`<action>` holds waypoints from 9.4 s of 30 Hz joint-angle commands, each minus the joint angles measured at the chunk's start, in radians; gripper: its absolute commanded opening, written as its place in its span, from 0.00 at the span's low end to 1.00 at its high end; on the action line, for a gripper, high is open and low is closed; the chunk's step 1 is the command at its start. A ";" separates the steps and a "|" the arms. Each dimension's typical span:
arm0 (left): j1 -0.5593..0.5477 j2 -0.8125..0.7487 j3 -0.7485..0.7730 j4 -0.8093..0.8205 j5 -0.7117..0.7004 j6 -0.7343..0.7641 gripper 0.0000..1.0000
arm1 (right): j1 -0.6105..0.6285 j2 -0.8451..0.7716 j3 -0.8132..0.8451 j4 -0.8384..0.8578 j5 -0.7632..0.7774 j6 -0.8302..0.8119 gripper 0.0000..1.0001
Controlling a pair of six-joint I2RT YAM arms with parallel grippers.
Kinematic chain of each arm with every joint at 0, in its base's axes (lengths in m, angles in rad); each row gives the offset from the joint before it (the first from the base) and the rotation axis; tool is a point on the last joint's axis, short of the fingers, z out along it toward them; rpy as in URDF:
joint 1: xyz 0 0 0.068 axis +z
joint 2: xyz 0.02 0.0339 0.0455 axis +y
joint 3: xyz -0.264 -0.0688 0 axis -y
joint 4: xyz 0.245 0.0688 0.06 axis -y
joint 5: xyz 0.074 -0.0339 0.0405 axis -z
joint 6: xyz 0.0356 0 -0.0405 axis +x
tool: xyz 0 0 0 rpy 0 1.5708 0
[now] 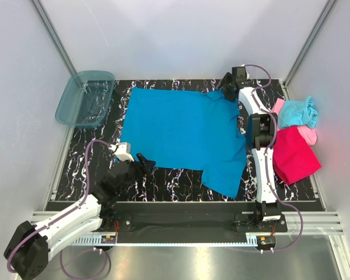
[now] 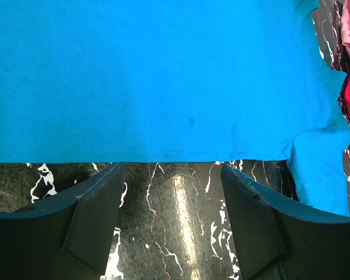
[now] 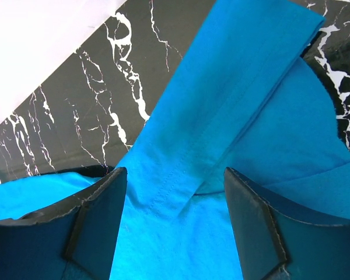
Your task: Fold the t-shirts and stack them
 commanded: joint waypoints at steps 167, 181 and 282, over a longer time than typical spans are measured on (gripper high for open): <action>-0.005 -0.064 -0.009 0.026 -0.026 0.040 0.70 | -0.005 0.208 0.208 0.469 -0.168 0.258 0.99; -0.005 -0.097 -0.011 0.023 -0.004 0.039 0.69 | -0.005 -0.202 -0.088 0.538 -0.082 0.077 1.00; -0.003 -0.182 -0.008 -0.034 -0.024 0.007 0.70 | 0.108 -1.606 -1.800 -0.206 0.047 0.210 0.02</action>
